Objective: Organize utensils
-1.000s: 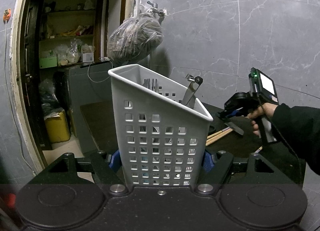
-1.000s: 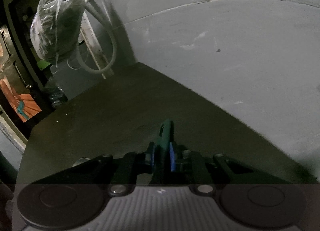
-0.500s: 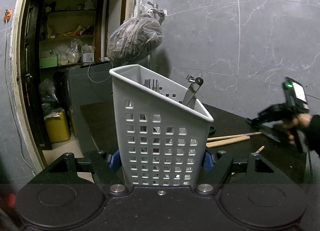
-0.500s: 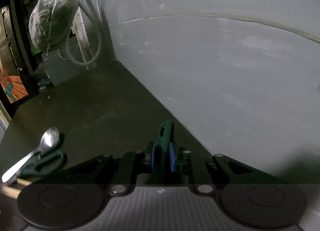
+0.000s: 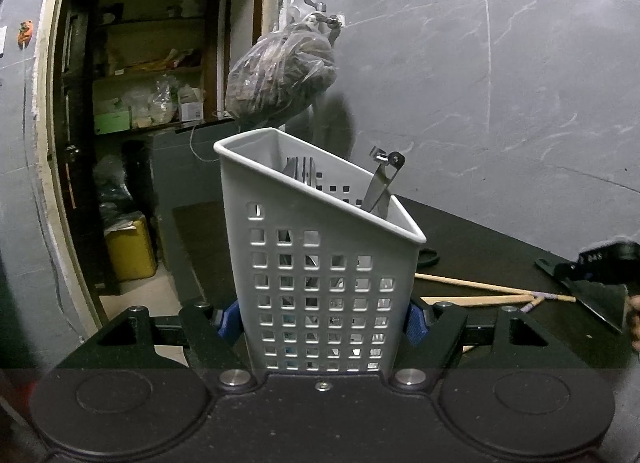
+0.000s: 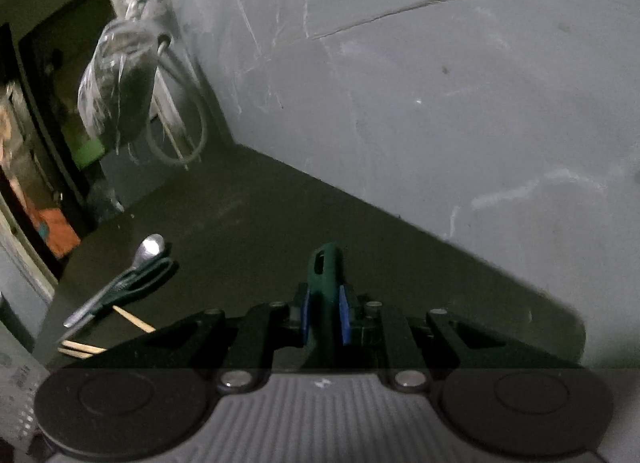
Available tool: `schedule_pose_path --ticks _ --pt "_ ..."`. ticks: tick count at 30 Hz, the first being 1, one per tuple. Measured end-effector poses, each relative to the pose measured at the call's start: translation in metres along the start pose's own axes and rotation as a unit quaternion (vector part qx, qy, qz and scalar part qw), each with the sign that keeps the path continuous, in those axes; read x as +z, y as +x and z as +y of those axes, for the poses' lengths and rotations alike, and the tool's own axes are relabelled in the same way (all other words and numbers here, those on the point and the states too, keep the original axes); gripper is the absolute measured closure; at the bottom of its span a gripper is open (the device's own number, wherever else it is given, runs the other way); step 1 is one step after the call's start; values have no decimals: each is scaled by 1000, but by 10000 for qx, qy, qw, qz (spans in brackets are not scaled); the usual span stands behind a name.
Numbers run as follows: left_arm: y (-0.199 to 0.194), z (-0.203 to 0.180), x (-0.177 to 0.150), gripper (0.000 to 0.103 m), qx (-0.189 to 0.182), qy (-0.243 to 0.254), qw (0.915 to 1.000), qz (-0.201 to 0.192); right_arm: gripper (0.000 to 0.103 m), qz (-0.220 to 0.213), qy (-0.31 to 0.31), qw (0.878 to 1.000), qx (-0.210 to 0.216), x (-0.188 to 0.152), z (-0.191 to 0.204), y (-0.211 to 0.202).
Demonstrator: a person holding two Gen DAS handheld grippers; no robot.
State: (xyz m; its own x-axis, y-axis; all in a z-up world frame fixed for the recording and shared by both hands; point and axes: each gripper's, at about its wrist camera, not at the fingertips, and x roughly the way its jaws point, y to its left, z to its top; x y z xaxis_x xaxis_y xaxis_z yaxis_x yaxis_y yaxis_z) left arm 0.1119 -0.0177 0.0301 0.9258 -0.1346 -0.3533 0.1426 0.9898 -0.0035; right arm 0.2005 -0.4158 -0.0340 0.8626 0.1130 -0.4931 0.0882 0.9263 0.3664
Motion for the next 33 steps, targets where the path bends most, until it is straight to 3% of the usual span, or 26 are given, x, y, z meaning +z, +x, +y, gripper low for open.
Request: schedule_pose_path --ticks 7,13,21,29,33 --pt "0 -5 -1 27 104 64 9999 17 85 -480 695 9963 181 -34 6 -20" --pt "2 -7 1 27 116 77 9999 36 85 -637 241 9976 86 -42 23 -17" --pt "3 -7 1 27 113 77 9999 36 83 -419 113 9991 -31 -36 24 -20" --pt "3 -7 1 27 113 79 9999 37 59 -329 415 9986 64 -32 5 -32" --pt "3 -7 1 27 113 76 9999 38 59 -267 275 9992 90 -36 0 -48"
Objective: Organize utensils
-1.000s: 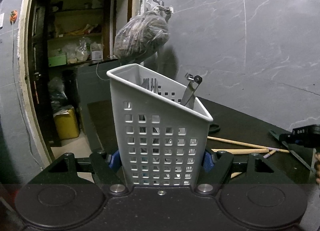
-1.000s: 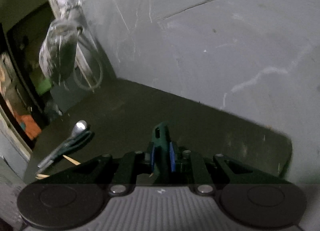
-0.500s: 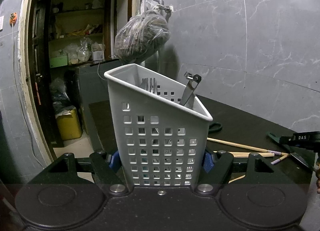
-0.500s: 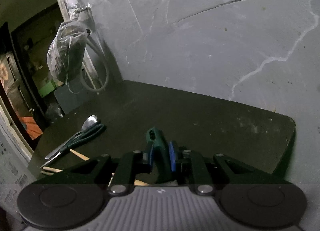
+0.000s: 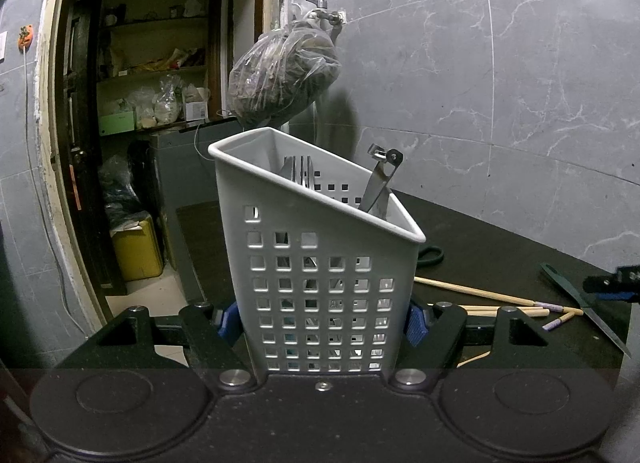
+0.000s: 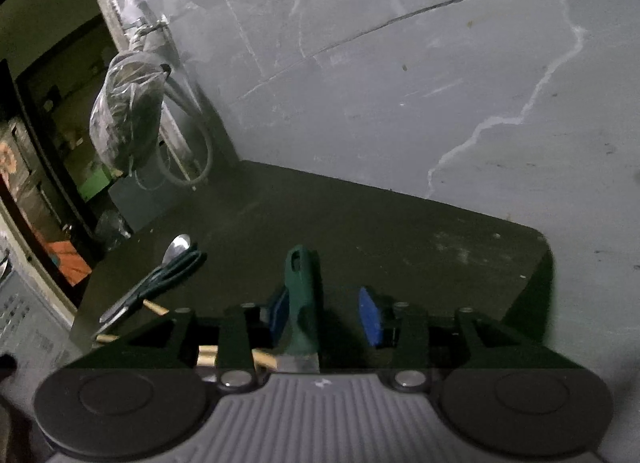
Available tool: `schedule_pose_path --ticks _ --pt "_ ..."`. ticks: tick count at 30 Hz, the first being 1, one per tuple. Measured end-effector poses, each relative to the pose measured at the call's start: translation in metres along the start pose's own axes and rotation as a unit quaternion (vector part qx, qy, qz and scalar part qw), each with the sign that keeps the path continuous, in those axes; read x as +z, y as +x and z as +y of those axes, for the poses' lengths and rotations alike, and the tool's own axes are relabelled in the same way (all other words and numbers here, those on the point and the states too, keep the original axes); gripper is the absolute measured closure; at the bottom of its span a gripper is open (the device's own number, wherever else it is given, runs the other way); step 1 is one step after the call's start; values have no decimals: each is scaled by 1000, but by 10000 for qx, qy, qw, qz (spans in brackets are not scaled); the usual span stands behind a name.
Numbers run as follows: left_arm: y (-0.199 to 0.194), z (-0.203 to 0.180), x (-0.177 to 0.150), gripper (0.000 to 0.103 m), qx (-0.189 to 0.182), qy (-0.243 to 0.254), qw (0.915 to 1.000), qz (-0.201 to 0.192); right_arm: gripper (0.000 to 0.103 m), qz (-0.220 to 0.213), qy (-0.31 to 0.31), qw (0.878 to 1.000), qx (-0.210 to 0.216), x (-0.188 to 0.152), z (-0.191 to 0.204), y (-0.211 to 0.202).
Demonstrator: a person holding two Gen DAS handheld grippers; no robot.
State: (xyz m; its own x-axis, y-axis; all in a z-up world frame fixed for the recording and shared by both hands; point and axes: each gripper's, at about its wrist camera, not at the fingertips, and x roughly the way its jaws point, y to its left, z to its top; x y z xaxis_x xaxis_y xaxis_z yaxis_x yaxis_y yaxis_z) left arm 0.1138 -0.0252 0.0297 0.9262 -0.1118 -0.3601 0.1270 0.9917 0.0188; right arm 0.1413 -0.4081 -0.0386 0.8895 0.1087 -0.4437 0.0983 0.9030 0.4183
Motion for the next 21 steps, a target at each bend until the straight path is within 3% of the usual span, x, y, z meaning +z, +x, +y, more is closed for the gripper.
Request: schedule_pose_path --ticks 6,13,21 --pt "0 0 0 27 2 19 10000 -15 65 142 -701 9972 -211 -9 7 -25" --pt "2 -2 -1 27 20 66 10000 -14 65 182 -1600 9854 -552 -31 34 -38" --pt "2 -3 -1 27 52 102 9999 -12 62 264 -1577 9871 67 -35 54 -43"
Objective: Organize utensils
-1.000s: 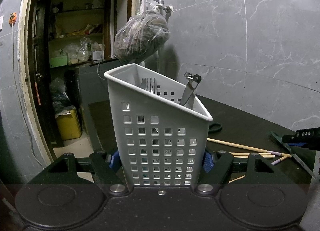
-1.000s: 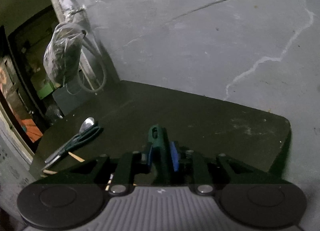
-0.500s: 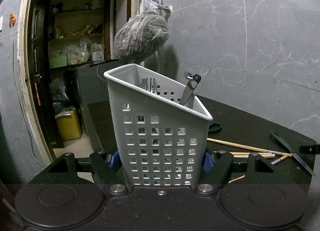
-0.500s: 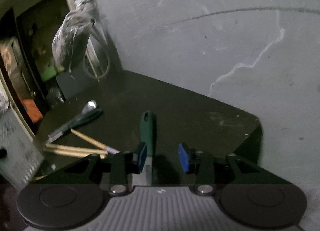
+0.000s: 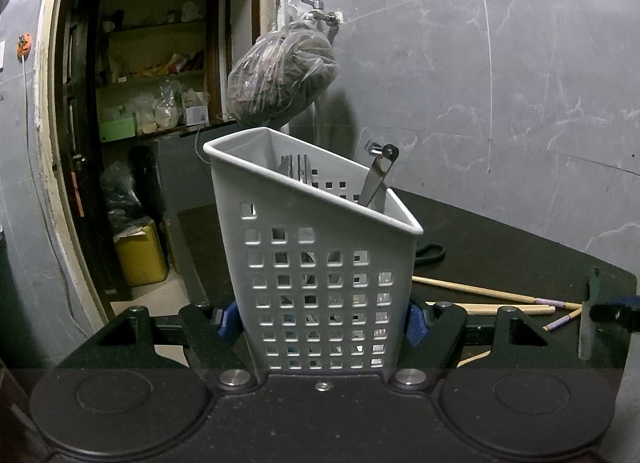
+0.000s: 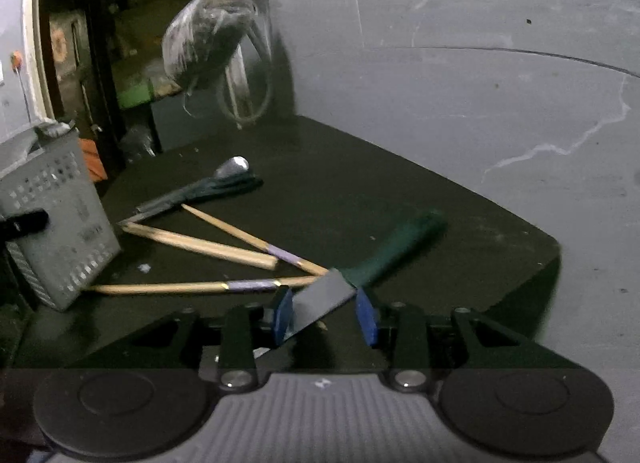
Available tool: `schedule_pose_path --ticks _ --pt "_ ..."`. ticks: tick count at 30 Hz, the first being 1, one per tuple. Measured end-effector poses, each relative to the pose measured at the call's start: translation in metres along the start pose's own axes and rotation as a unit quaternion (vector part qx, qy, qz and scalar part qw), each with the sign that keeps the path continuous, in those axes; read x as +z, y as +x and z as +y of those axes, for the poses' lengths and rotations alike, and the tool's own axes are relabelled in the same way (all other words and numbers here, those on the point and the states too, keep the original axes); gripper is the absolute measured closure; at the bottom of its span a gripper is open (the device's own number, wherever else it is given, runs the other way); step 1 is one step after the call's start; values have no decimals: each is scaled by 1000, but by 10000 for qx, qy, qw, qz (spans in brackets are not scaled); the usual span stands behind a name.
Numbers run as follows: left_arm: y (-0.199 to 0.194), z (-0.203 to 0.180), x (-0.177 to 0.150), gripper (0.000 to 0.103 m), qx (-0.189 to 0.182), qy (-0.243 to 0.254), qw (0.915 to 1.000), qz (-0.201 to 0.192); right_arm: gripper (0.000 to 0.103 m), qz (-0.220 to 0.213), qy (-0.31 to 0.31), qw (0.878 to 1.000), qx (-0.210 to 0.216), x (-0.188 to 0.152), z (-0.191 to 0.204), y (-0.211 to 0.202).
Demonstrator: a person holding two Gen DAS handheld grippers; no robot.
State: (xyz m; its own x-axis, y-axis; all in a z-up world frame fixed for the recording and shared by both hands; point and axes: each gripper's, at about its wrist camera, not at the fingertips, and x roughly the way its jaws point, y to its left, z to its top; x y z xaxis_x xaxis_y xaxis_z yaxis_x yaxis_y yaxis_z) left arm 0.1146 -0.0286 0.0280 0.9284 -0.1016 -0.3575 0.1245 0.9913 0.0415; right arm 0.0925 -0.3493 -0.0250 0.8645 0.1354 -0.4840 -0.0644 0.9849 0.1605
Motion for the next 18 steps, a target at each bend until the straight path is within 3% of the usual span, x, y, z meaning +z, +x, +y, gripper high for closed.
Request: schedule_pose_path --ticks 6,9,12,18 --pt "0 0 0 27 -9 5 10000 -5 53 -294 490 9965 -614 10 -26 2" --pt "0 0 0 27 -9 2 10000 2 40 -367 682 9938 -801 17 -39 12" --pt "0 -1 0 27 -1 32 10000 -9 39 -411 667 9931 -872 22 -42 25" --pt "0 -1 0 27 5 37 10000 -13 39 -354 199 9892 -1411 12 -33 39"
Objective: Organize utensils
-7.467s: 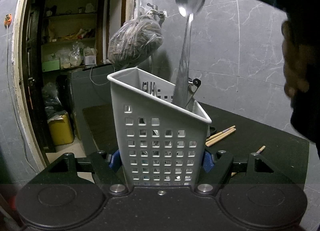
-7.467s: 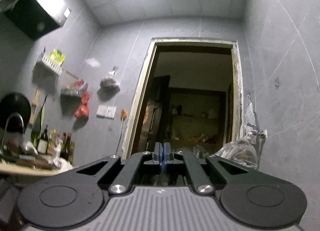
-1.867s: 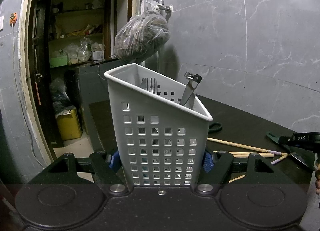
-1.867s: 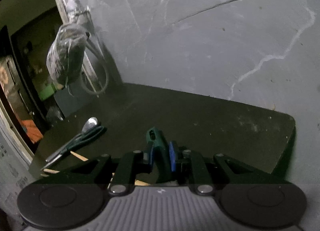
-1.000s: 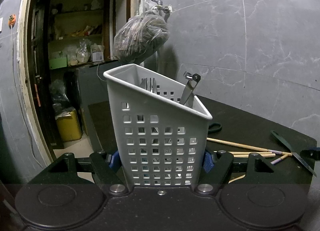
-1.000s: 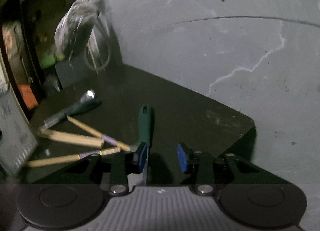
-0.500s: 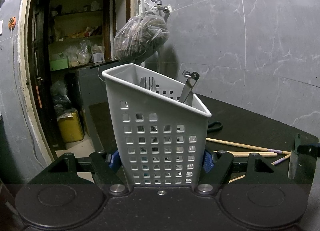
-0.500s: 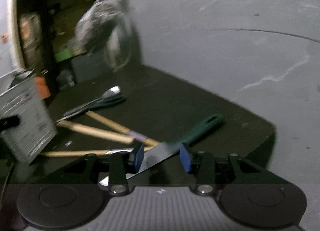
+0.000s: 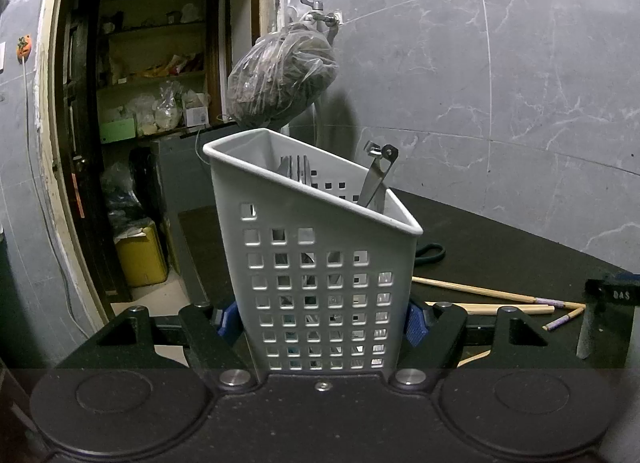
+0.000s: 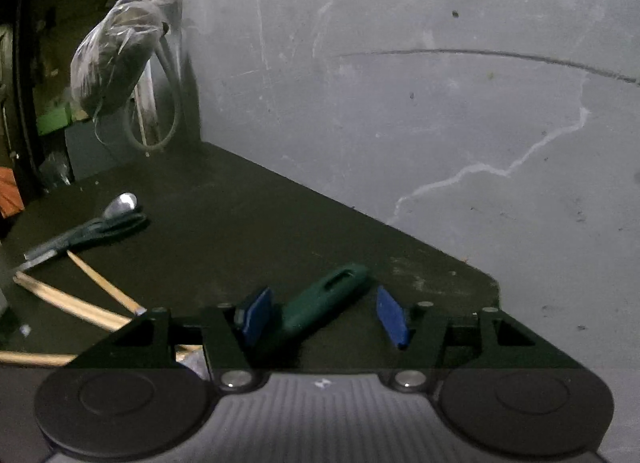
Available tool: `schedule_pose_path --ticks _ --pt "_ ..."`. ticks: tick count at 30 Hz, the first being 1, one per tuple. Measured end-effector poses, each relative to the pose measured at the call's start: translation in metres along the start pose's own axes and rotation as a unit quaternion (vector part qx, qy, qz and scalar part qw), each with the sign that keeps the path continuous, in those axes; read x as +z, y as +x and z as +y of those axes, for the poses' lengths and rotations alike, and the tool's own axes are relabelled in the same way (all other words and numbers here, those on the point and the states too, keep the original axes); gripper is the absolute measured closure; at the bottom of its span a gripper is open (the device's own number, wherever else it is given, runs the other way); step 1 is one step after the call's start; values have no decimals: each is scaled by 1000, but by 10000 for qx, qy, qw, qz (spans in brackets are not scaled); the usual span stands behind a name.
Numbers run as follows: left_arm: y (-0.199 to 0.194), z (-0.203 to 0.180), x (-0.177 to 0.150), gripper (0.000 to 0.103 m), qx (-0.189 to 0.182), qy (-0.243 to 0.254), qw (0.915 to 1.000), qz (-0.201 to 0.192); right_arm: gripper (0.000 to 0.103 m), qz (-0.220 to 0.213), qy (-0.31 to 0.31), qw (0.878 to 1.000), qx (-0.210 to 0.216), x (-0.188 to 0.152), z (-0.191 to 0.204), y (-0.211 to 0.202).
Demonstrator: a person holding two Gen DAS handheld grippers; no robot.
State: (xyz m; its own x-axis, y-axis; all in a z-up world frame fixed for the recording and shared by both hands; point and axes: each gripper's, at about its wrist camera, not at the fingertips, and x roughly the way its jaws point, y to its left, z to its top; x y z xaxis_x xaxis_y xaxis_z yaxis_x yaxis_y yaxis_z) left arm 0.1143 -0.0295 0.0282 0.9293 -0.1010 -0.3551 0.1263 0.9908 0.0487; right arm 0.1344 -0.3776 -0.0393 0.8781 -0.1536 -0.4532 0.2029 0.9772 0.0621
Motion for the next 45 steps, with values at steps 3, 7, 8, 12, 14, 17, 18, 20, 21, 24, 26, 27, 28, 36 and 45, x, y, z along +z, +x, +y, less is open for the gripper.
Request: schedule_pose_path --ticks 3,7,8,12,14,17,18,20,21,24,26,27,28,36,45 --pt "0 0 0 26 -4 2 10000 -5 39 -99 -118 9995 -293 -11 0 -11" --pt "-1 0 0 26 -3 4 10000 -4 38 -226 67 9989 -410 -20 -7 -24" --pt "-1 0 0 26 -1 4 10000 -2 38 -255 107 9987 -419 -22 -8 -25" --pt "-1 0 0 26 -3 -6 10000 -6 31 -268 193 9982 -498 -24 -8 -27" --pt "-1 0 -1 26 -1 4 10000 -4 28 -246 229 9979 -545 -23 -7 -26" --pt "-1 0 -1 26 0 7 10000 -7 28 -257 349 9970 -640 -26 -9 -29" --pt "-1 0 0 26 -2 2 10000 -6 27 -253 390 9967 -660 -26 -9 -29" --pt "-1 0 0 26 -3 -4 10000 -4 27 -224 524 9961 -675 -26 -11 -27" --pt "-1 -1 0 26 -5 -5 10000 -2 27 -203 592 9958 -662 -25 -12 -27" --pt "-1 0 -1 26 -1 6 10000 -6 27 -113 926 9942 -540 -26 -17 -25" --pt "-1 0 0 26 -3 7 10000 -6 34 -28 1334 9904 -348 -27 -24 -24" --pt "-1 0 -1 26 -3 5 10000 -7 35 -11 1534 9879 -235 -28 -29 -24" --pt "-1 0 -1 26 -3 4 10000 -7 41 -15 1693 9853 -244 -29 -31 -25" --pt "-1 -1 0 26 -5 3 10000 -9 69 -35 2498 9682 -132 -33 -53 -31" --pt "-1 0 -1 26 -4 4 10000 -10 86 -275 3656 9303 114 -52 -74 -33"
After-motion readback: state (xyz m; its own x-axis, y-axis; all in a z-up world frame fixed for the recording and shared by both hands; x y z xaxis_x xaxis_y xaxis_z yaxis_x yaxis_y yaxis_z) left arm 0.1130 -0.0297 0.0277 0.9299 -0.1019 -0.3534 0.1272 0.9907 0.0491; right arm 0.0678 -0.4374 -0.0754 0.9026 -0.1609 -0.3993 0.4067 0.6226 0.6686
